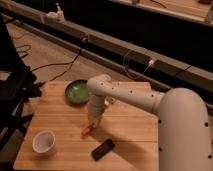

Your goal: Drag the pepper across the table

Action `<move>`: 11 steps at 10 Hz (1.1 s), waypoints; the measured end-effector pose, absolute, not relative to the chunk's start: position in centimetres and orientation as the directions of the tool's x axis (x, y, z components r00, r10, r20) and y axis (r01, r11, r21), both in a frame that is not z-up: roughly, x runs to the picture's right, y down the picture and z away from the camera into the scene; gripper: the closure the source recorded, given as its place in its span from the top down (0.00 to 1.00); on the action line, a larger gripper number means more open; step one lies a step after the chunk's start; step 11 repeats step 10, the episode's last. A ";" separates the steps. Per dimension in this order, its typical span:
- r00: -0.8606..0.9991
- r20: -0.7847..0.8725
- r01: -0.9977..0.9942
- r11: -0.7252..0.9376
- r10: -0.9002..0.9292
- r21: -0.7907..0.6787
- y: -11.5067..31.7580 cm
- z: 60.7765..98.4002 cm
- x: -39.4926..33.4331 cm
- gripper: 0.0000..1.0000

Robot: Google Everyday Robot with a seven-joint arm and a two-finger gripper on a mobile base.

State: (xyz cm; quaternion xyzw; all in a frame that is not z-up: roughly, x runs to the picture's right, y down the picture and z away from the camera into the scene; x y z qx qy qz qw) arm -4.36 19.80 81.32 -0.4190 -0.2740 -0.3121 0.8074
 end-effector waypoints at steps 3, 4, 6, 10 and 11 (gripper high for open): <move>0.731 0.649 0.659 0.468 -0.211 -0.589 20.4 80.5 0.2 0.00; 0.745 0.637 0.643 0.468 -0.198 -0.606 20.5 80.4 1.1 0.00; 0.780 0.605 0.599 0.466 -0.159 -0.651 20.9 80.3 3.3 0.00; 0.844 0.528 0.496 0.511 -0.095 -0.702 20.8 80.5 6.4 0.00; 0.844 0.528 0.496 0.511 -0.095 -0.702 20.8 80.5 6.4 0.00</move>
